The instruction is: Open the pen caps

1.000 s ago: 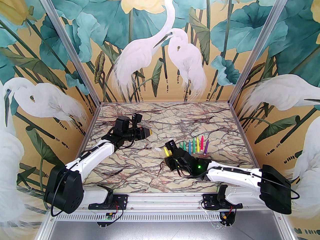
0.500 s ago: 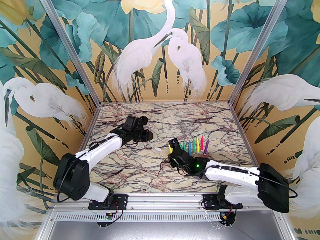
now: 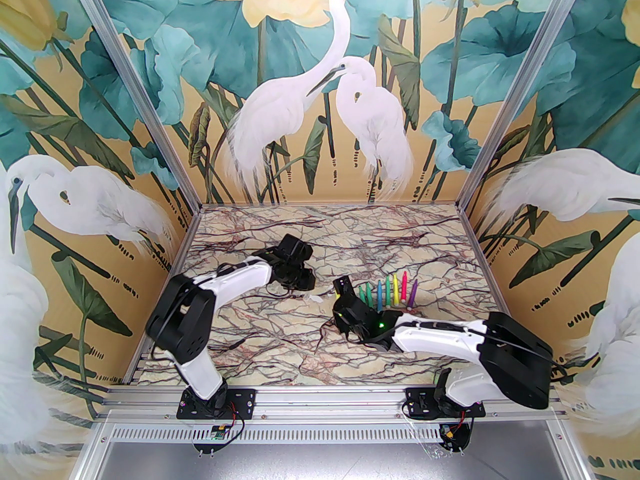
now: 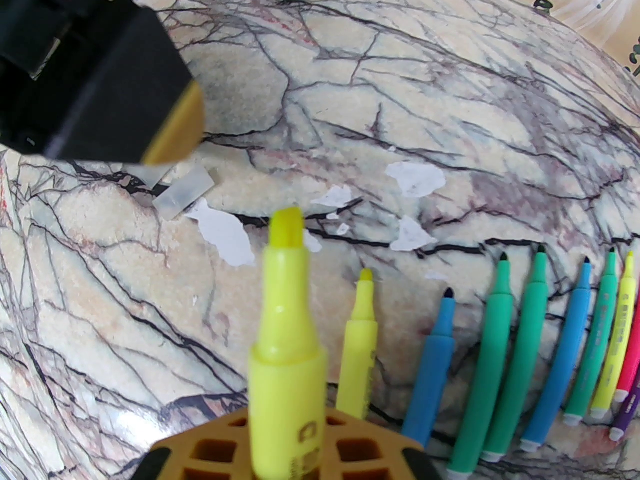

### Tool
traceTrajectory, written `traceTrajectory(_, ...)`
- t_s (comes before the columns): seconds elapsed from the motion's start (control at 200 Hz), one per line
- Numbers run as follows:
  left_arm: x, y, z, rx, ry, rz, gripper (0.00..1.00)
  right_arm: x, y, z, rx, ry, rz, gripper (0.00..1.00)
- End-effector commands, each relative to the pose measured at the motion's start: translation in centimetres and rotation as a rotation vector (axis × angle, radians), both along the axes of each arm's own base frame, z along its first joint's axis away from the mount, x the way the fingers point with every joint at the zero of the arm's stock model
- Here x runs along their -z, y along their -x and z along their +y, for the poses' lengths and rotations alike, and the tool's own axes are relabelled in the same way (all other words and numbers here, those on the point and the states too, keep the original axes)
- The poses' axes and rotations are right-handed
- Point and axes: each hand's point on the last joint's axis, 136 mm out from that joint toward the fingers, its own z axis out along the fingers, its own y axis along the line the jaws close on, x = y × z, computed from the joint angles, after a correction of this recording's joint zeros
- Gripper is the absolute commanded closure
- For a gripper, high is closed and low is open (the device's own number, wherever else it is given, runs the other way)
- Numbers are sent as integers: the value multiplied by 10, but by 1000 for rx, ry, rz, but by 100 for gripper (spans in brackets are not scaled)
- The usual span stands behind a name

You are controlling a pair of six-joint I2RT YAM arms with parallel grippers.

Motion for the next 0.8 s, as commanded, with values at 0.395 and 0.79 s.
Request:
traceTrajectory(0.395,25,-3,-6,46,-96,29,98,26,-14,13,30,4,48,85)
traceTrajectory(0.79,34,1,-13,74,-129,49,91,41,-16,11,47,41,61,76)
